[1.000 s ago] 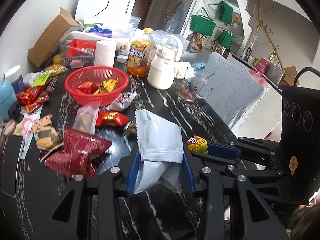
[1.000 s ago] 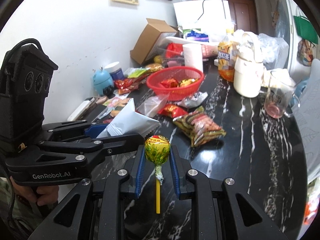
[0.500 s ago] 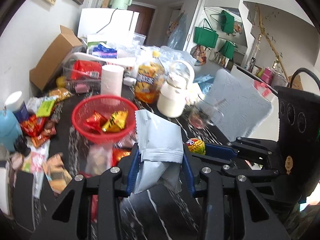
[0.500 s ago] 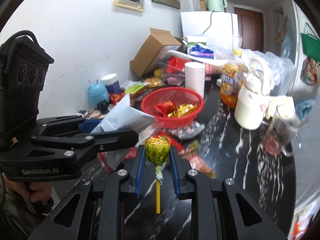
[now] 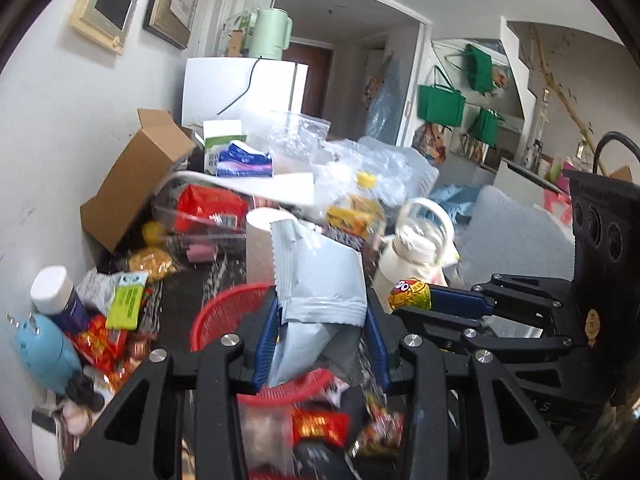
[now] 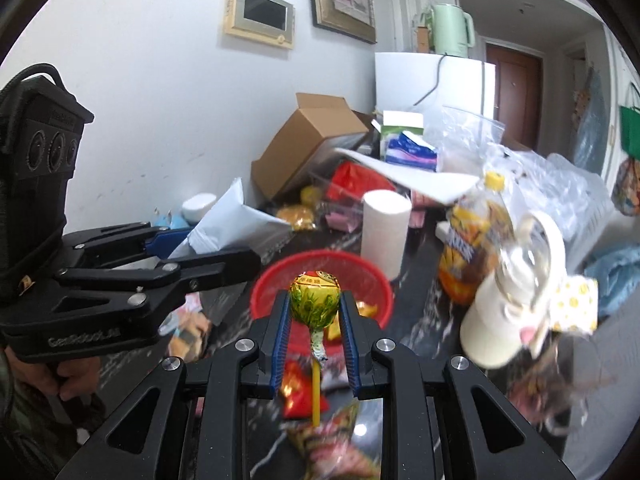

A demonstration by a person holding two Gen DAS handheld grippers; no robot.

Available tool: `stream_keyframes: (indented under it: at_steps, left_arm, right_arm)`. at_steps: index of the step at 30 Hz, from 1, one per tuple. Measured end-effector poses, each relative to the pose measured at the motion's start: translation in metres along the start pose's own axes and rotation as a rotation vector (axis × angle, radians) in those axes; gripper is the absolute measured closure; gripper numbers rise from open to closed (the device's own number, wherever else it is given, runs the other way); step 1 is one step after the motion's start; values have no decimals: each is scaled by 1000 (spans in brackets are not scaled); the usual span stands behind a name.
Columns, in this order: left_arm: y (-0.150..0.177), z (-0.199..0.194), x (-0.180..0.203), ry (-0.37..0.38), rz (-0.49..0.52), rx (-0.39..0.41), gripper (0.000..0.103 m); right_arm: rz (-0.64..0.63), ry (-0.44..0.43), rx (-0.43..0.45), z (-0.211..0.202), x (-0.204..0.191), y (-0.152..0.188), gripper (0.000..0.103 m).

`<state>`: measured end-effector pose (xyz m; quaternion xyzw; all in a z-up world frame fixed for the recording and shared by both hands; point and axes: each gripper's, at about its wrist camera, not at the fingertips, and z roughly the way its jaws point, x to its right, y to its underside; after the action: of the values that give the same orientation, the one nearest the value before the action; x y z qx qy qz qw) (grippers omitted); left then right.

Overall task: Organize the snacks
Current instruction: 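Carry the white packet and the lollipop toward the red basket, then open both grippers to drop the white packet and lollipop into the basket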

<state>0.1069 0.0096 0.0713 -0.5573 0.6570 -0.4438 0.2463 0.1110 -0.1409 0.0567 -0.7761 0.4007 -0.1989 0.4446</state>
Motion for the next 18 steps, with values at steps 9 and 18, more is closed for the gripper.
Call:
stream_keyframes:
  at_steps: [9,18]
  left_arm:
    - [-34,37,-21,-131,9,17,64]
    - [-37,78,-33,-151,69,-62,64]
  right_arm:
    - [-21,11,11,43,28,-38,79]
    - [12,-58,-44,95,53,-41,79]
